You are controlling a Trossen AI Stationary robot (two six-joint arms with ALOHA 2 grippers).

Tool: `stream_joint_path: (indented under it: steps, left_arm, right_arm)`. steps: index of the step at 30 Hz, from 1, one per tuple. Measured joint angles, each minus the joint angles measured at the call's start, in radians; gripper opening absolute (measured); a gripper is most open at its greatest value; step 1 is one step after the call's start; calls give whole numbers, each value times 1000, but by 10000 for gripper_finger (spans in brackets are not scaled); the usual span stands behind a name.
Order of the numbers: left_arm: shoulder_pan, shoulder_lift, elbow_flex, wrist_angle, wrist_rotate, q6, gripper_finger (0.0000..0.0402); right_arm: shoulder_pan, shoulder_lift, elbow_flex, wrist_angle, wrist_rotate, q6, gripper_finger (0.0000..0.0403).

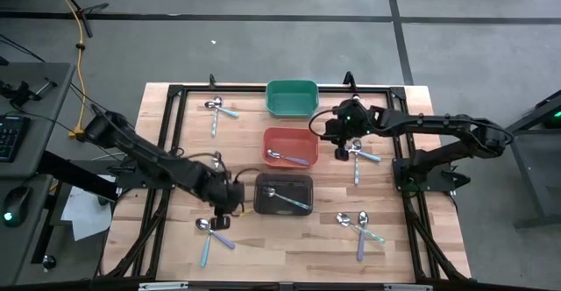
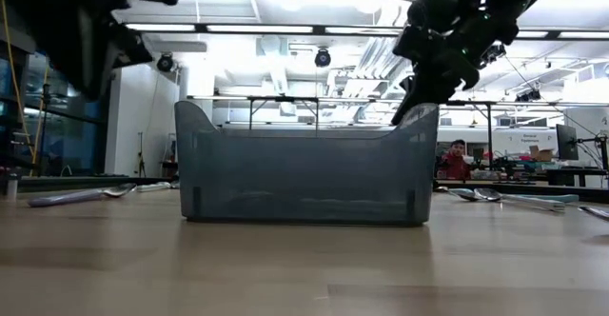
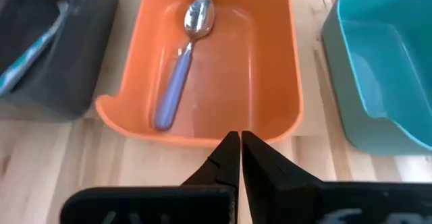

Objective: Sort silverware by color (type)
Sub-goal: Put the bottom left violet spoon into the orange bin

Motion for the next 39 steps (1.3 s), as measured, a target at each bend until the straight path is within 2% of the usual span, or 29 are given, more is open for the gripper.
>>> stream_joint_path:
  steps: [9,17,25,39]
  left_arm:
    - [-88,169,2,83,6,-20,113]
    - [-142,257,57,74,64,-28,124]
    - [-199,269,71,73,93,-110,124]
    - [-218,269,71,90,99,-190,124]
  right_arm:
    - [113,0,0,10,38,60,0]
    - [209,0,0,8,155,100,0]
    - [220,0,0,15,156,79,0]
    - [207,0,0,17,129,77,0]
